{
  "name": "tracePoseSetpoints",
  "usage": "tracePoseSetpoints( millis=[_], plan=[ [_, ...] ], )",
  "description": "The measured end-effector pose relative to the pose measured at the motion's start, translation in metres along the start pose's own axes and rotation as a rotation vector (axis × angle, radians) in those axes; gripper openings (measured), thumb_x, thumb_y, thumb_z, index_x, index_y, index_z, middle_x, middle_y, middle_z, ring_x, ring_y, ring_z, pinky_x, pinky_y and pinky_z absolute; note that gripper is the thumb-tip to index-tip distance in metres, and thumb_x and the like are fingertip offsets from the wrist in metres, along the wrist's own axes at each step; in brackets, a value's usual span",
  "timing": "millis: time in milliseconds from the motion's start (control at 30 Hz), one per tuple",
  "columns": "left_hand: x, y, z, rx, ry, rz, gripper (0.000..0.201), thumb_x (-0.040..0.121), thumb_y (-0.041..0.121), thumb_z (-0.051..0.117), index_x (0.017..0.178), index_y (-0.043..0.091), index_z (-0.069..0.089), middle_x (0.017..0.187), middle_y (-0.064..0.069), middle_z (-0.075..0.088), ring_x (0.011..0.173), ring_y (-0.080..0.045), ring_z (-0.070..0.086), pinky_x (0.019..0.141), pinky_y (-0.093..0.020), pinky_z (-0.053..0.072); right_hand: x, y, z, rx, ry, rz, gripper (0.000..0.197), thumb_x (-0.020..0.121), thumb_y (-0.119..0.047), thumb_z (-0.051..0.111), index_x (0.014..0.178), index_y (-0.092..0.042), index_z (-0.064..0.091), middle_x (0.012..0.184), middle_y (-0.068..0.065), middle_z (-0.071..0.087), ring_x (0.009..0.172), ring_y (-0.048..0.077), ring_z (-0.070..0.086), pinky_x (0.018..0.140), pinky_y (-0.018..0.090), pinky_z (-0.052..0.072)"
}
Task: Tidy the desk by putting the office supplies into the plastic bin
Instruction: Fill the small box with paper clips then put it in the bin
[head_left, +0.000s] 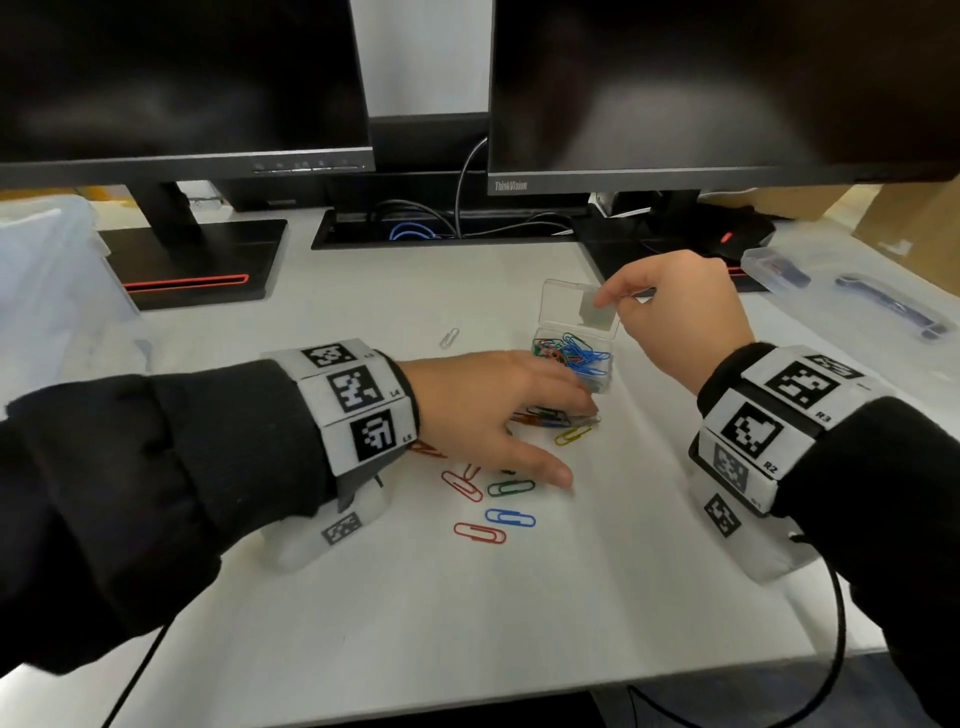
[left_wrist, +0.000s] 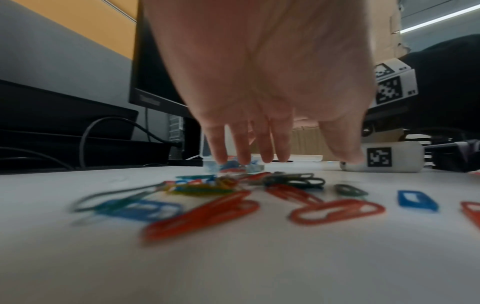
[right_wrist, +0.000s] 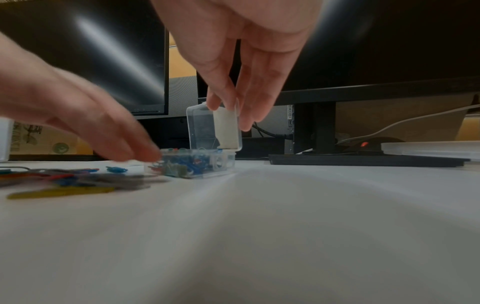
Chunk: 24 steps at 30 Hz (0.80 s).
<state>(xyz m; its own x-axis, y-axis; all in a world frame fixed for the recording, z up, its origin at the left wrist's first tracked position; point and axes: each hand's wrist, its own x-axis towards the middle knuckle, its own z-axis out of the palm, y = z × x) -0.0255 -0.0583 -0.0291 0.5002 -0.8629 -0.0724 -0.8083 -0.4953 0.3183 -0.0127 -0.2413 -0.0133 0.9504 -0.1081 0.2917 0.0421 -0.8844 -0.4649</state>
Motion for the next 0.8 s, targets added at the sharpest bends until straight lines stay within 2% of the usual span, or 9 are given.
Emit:
tracePoseSetpoints(
  millis=[100, 200, 267, 367, 433, 500, 567, 700, 800],
  plan=[
    [0.004, 0.002, 0.004, 0.011, -0.098, 0.009, 0.053, 0.086, 0.041, 0.061, 0.134, 0.022, 0.049, 0.141, 0.008, 0.045, 0.129, -0.007, 0.040, 0.109, -0.019, 0.027, -0.001, -0.001, -0.002, 0.000, 0.008, 0.001, 0.029, 0.092, -0.010, 0.048, 0.094, -0.026, 0.072, 0.116, 0.004, 0.066, 0.097, 0.023, 0.061, 0.082, 0.028, 0.047],
    [-0.010, -0.004, -0.002, -0.016, 0.037, -0.041, 0.032, 0.085, 0.036, 0.058, 0.111, 0.021, 0.067, 0.115, 0.007, 0.066, 0.104, -0.008, 0.059, 0.097, -0.026, 0.044, 0.001, -0.002, -0.002, 0.005, -0.010, 0.030, 0.029, 0.093, -0.009, 0.048, 0.098, -0.022, 0.073, 0.121, 0.005, 0.064, 0.104, 0.024, 0.060, 0.086, 0.028, 0.046],
    [-0.019, -0.012, -0.007, 0.008, 0.157, -0.145, 0.027, 0.088, 0.036, 0.055, 0.107, 0.022, 0.068, 0.107, 0.007, 0.067, 0.097, -0.008, 0.060, 0.092, -0.030, 0.047, 0.002, -0.003, -0.002, 0.009, -0.022, 0.050, 0.028, 0.093, -0.010, 0.048, 0.100, -0.021, 0.072, 0.121, 0.005, 0.063, 0.107, 0.024, 0.058, 0.087, 0.028, 0.045],
    [-0.018, -0.028, -0.014, 0.122, 0.315, -0.359, 0.029, 0.094, 0.030, 0.047, 0.118, 0.020, 0.062, 0.121, 0.002, 0.061, 0.109, -0.015, 0.055, 0.097, -0.033, 0.044, 0.003, -0.004, -0.002, 0.004, -0.025, 0.046, 0.028, 0.093, -0.010, 0.048, 0.101, -0.021, 0.073, 0.119, 0.005, 0.064, 0.107, 0.024, 0.058, 0.086, 0.027, 0.044],
    [-0.012, -0.042, -0.017, 0.156, 0.240, -0.534, 0.038, 0.097, 0.031, 0.041, 0.131, 0.016, 0.050, 0.137, -0.003, 0.050, 0.124, -0.021, 0.047, 0.105, -0.032, 0.036, 0.001, -0.005, -0.003, 0.000, -0.028, 0.038, 0.028, 0.093, -0.009, 0.048, 0.101, -0.020, 0.072, 0.118, 0.005, 0.065, 0.107, 0.023, 0.058, 0.085, 0.025, 0.043],
    [-0.008, -0.050, -0.020, 0.123, 0.070, -0.634, 0.045, 0.099, 0.035, 0.035, 0.135, 0.010, 0.045, 0.141, -0.008, 0.046, 0.127, -0.025, 0.043, 0.107, -0.032, 0.032, 0.000, -0.004, -0.004, 0.003, -0.029, 0.034, 0.028, 0.093, -0.009, 0.048, 0.101, -0.019, 0.073, 0.119, 0.006, 0.065, 0.108, 0.023, 0.058, 0.089, 0.028, 0.045],
    [-0.009, -0.048, -0.020, 0.077, -0.008, -0.614, 0.044, 0.100, 0.036, 0.032, 0.129, 0.009, 0.051, 0.136, -0.008, 0.052, 0.122, -0.026, 0.048, 0.105, -0.034, 0.035, 0.000, -0.004, -0.003, 0.002, -0.027, 0.032, 0.028, 0.093, -0.009, 0.048, 0.101, -0.019, 0.073, 0.120, 0.006, 0.064, 0.110, 0.024, 0.057, 0.092, 0.031, 0.046],
    [-0.022, -0.025, -0.013, 0.005, 0.031, -0.454, 0.041, 0.094, 0.043, 0.044, 0.127, 0.021, 0.056, 0.132, 0.003, 0.056, 0.117, -0.015, 0.051, 0.102, -0.028, 0.039, 0.002, -0.003, -0.002, 0.012, -0.026, 0.044, 0.027, 0.093, -0.010, 0.048, 0.099, -0.021, 0.073, 0.119, 0.006, 0.064, 0.111, 0.025, 0.055, 0.090, 0.030, 0.045],
    [-0.033, -0.012, -0.007, -0.104, 0.036, -0.393, 0.071, 0.072, 0.063, 0.062, 0.134, 0.035, 0.042, 0.141, 0.011, 0.040, 0.130, -0.009, 0.037, 0.109, -0.025, 0.031, 0.001, -0.004, -0.003, 0.005, -0.029, 0.027, 0.029, 0.093, -0.008, 0.047, 0.100, -0.019, 0.073, 0.118, 0.006, 0.065, 0.110, 0.024, 0.056, 0.089, 0.028, 0.044]
  ],
)
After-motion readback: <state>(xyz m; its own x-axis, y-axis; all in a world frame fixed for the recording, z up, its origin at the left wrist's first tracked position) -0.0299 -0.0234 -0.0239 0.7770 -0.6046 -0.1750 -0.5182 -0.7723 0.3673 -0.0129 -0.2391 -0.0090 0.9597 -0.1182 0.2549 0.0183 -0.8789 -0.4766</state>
